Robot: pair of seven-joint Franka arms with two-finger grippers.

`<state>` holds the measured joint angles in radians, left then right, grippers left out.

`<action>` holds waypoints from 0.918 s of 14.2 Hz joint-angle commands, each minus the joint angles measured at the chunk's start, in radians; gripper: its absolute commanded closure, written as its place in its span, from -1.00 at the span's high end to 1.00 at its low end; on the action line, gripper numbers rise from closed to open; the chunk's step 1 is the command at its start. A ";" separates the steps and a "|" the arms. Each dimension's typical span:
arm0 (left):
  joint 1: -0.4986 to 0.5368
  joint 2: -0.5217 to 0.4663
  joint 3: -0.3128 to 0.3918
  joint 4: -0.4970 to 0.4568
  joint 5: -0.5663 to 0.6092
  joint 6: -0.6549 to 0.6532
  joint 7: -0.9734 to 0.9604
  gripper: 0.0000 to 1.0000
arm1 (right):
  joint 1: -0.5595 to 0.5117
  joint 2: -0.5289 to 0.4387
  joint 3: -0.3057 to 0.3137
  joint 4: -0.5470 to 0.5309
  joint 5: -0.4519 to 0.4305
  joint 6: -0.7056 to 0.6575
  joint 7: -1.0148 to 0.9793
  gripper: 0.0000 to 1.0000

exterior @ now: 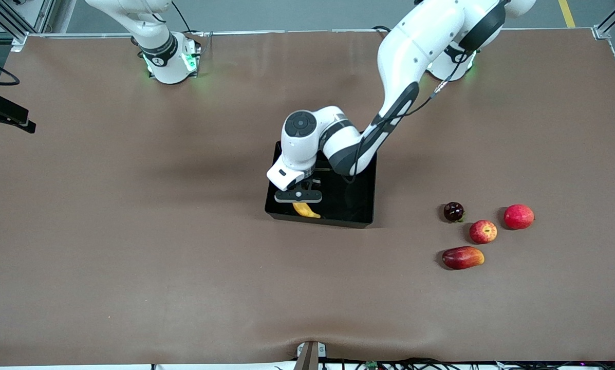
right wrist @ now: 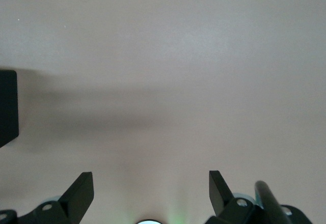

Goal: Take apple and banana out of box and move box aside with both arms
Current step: 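Lift the banana with the left gripper while the right gripper reaches the box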

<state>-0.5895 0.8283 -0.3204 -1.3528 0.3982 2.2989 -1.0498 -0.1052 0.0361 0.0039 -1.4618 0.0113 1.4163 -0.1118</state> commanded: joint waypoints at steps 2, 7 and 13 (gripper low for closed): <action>0.052 -0.158 -0.006 -0.032 -0.002 -0.122 0.065 -1.00 | 0.002 0.022 0.013 0.012 0.056 -0.059 0.001 1.00; 0.242 -0.264 -0.012 -0.037 -0.133 -0.252 0.391 -1.00 | -0.001 0.110 0.013 0.018 0.110 -0.045 -0.012 1.00; 0.468 -0.244 -0.009 -0.039 -0.128 -0.265 0.837 -1.00 | 0.114 0.192 0.013 -0.015 0.194 0.019 0.094 1.00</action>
<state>-0.1875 0.5889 -0.3205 -1.3784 0.2795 2.0406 -0.3417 -0.0543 0.2427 0.0185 -1.4652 0.1876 1.4233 -0.0992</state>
